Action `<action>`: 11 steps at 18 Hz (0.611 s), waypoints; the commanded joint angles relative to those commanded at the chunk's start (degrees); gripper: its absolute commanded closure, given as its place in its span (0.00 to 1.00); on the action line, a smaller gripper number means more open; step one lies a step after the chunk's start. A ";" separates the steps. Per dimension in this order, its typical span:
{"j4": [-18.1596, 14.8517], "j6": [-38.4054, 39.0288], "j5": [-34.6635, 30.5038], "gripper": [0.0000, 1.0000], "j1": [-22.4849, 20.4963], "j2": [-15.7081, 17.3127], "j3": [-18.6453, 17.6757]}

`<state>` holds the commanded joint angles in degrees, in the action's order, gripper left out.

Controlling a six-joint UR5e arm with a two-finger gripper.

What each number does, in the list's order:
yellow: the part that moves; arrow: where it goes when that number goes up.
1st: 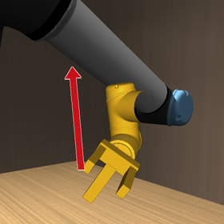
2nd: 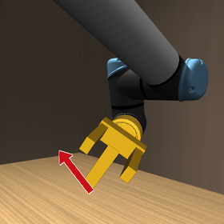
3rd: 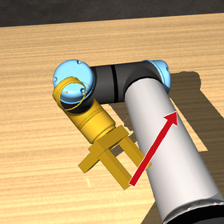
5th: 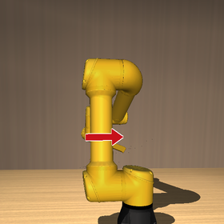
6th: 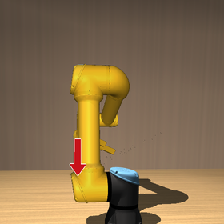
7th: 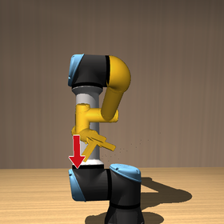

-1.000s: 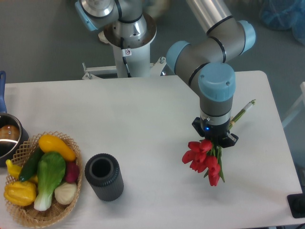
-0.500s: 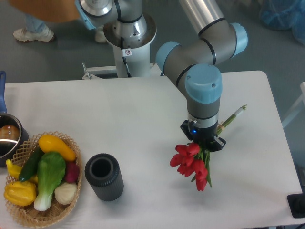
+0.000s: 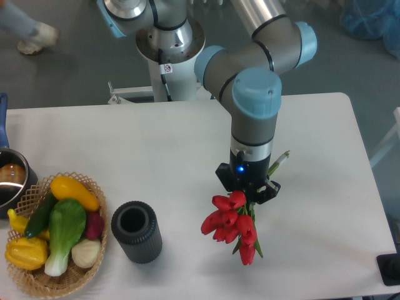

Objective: Insert the flowers into the vase
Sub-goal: 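Carry the red tulip bunch with the gripper toward the grey vase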

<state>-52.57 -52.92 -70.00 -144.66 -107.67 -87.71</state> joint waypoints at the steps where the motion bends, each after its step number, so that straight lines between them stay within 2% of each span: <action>1: 1.84 1.06 3.60 1.00 -0.18 0.44 0.00; 2: 3.86 1.50 6.86 1.00 -0.35 0.71 0.00; 4: 5.63 1.51 13.10 1.00 -0.88 0.71 0.79; 11: 6.16 1.59 30.78 1.00 -2.72 1.41 1.14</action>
<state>-46.41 -51.33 -39.22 -147.39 -106.26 -86.57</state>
